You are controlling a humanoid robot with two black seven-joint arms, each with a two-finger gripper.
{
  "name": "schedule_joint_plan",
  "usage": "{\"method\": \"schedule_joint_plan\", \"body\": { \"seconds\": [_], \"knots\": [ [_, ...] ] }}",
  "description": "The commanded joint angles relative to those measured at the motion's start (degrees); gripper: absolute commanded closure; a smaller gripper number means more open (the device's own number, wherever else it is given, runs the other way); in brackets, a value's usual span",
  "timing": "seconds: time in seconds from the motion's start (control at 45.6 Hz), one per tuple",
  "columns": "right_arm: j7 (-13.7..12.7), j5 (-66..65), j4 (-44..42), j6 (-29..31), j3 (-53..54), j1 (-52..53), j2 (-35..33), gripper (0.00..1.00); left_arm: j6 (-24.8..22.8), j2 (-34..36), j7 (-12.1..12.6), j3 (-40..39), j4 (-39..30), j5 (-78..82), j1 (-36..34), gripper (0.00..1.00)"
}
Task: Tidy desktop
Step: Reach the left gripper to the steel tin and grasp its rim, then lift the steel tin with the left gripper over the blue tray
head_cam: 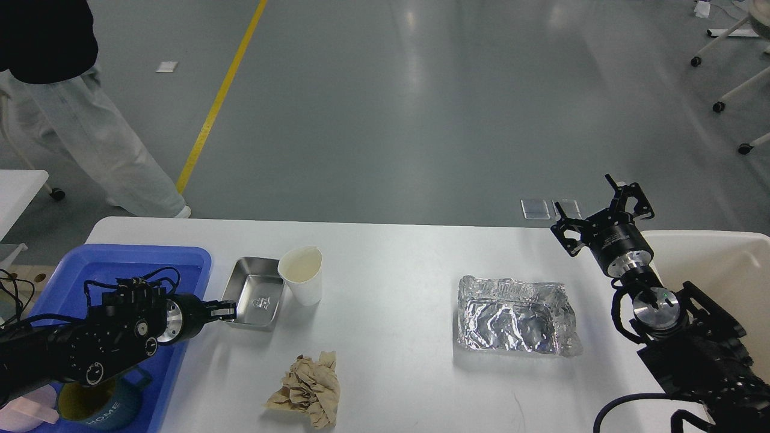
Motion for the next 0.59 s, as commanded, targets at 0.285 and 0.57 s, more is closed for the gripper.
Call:
{"method": "schedule_joint_plan", "body": {
  "seconds": [0.285, 0.57],
  "knots": [
    [0.0, 0.0, 0.0, 0.0, 0.0, 0.0, 0.0, 0.00, -2.5, 2.8, -5.8, 0.6, -0.8, 0.2, -0.6, 1.00],
    [0.0, 0.1, 0.0, 0.0, 0.0, -0.1, 0.0, 0.00, -2.5, 12.8, -5.9, -0.2, -8.2, 0.3, -1.5, 1.00]
  ]
}}
